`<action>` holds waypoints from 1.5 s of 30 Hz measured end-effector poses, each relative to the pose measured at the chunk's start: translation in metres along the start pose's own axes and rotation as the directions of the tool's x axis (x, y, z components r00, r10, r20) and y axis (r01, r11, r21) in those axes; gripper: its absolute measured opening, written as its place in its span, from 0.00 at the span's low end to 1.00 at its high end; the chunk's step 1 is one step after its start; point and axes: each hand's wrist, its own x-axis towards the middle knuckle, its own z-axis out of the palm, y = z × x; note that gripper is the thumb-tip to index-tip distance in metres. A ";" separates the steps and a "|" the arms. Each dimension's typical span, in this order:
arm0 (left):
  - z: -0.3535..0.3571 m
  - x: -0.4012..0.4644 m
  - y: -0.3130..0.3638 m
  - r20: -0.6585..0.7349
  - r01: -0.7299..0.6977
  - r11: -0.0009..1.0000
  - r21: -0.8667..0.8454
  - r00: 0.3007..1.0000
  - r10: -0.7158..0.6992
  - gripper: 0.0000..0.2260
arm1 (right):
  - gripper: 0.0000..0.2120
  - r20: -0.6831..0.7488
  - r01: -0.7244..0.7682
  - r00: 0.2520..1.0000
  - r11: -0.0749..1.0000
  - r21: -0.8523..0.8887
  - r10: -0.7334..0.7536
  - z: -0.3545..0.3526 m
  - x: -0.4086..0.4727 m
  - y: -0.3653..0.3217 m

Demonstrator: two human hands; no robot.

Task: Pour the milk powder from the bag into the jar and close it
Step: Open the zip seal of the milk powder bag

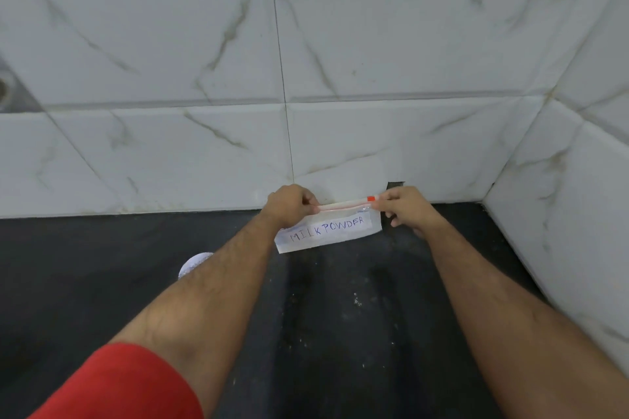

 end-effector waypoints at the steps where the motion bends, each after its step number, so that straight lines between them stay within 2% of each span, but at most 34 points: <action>1: -0.008 -0.007 0.003 -0.004 -0.005 1.000 -0.001 1.000 0.005 0.01 | 0.07 -0.007 0.023 1.000 1.000 0.012 -0.023 0.000 -0.008 -0.008; 5: -0.040 -0.030 0.011 -0.050 -0.045 0.998 -0.039 0.998 0.043 0.04 | 0.05 -0.027 0.097 0.995 0.995 0.019 -0.097 0.001 -0.036 -0.039; 9: -0.072 -0.055 0.019 -0.035 -0.110 0.990 -0.088 0.994 0.107 0.03 | 0.04 -0.016 0.147 0.989 0.987 0.065 -0.146 0.000 -0.060 -0.066; 12: -0.092 -0.072 0.022 0.072 -0.117 0.983 -0.138 0.989 0.128 0.03 | 0.03 0.062 0.135 0.988 0.982 0.130 -0.144 -0.003 -0.079 -0.081; 16: -0.107 -0.087 0.017 0.239 -0.047 0.964 -0.260 0.965 0.112 0.01 | 0.05 0.178 0.072 0.978 0.974 0.216 -0.112 -0.008 -0.101 -0.089; 21: -0.095 -0.095 0.011 0.355 0.043 0.963 -0.266 0.933 0.056 0.02 | 0.03 0.195 -0.027 0.981 0.972 0.232 -0.019 0.000 -0.110 -0.071; 23: -0.081 -0.098 0.010 0.310 0.024 0.963 -0.267 0.949 0.062 0.02 | 0.03 0.167 -0.054 0.986 0.974 0.221 0.017 0.008 -0.113 -0.056; 25: -0.064 -0.100 0.008 0.221 -0.026 0.973 -0.228 0.972 0.077 0.06 | 0.02 0.113 -0.057 0.993 0.971 0.231 0.031 0.015 -0.116 -0.041; 27: -0.051 -0.099 0.006 0.125 -0.063 0.979 -0.196 0.988 0.089 0.06 | 0.02 0.045 -0.039 0.999 0.966 0.254 0.028 0.020 -0.117 -0.032; 34: -0.028 -0.091 0.032 -0.023 -0.157 0.954 -0.255 0.988 0.156 0.05 | 0.02 -0.094 0.050 0.995 0.970 0.237 -0.029 0.023 -0.122 -0.027; 40: 0.000 -0.079 0.069 -0.048 -0.264 0.941 -0.210 0.964 0.260 0.07 | 0.02 -0.168 0.087 0.985 0.962 0.260 -0.044 0.034 -0.121 -0.026; 45: 0.008 -0.074 0.073 -0.081 -0.296 0.917 -0.268 0.955 0.285 0.07 | 0.03 -0.181 0.092 0.983 0.952 0.292 -0.040 0.036 -0.120 -0.027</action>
